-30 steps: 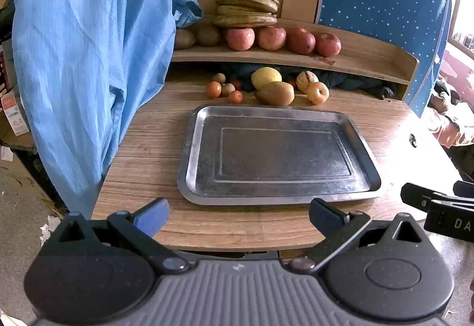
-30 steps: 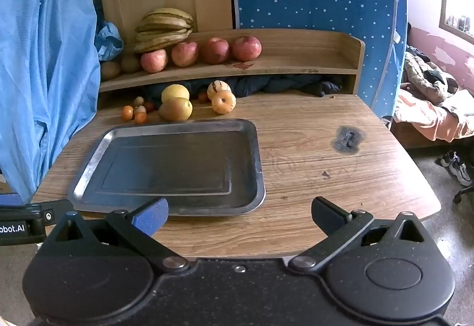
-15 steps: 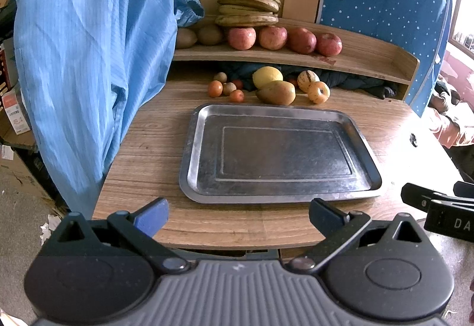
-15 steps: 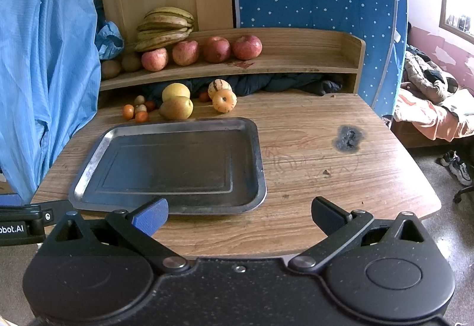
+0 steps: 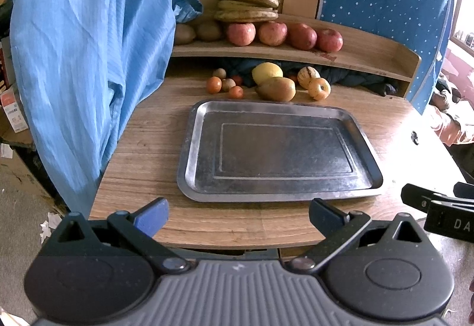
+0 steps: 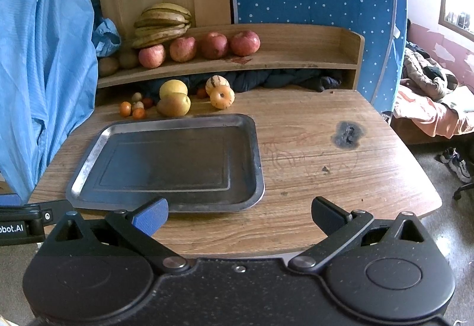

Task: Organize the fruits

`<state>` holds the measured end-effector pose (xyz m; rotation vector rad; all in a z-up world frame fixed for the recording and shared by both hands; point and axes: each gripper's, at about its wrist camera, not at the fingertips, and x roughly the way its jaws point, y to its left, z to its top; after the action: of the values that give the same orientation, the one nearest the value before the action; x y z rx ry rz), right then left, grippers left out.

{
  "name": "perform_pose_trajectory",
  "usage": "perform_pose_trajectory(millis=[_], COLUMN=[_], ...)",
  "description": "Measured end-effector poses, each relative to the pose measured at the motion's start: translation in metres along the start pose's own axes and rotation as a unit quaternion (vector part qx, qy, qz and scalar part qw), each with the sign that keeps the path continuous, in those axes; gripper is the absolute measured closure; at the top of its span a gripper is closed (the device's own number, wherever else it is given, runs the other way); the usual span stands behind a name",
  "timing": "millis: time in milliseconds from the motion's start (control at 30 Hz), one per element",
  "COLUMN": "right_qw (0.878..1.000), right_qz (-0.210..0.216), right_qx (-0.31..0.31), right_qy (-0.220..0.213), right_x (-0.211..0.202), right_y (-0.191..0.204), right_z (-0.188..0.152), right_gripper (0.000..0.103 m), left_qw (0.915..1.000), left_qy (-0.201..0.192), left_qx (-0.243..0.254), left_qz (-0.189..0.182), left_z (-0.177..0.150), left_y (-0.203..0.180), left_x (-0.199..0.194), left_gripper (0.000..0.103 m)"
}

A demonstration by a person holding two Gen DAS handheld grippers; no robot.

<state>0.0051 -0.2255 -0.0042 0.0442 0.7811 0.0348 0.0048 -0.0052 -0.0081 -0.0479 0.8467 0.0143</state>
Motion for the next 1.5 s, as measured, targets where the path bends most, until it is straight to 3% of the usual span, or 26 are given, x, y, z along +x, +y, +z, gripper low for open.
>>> perform_pose_trajectory(millis=[1033, 1500], right_qw=[0.998, 0.995], right_qz=[0.003, 0.02], right_qx=[-0.016, -0.074], right_qy=[0.059, 0.059], right_x=[0.042, 0.082], right_y=[-0.005, -0.021], right_z=[0.009, 0.052], right_gripper=[0.001, 0.0], left_qw=[0.9984, 0.9965], left_qy=[0.05, 0.051], left_qx=[-0.013, -0.039], left_qz=[0.023, 0.054], left_z=[0.015, 0.046], left_y=[-0.014, -0.04], left_x=[0.036, 0.067], left_gripper=[0.0, 0.0])
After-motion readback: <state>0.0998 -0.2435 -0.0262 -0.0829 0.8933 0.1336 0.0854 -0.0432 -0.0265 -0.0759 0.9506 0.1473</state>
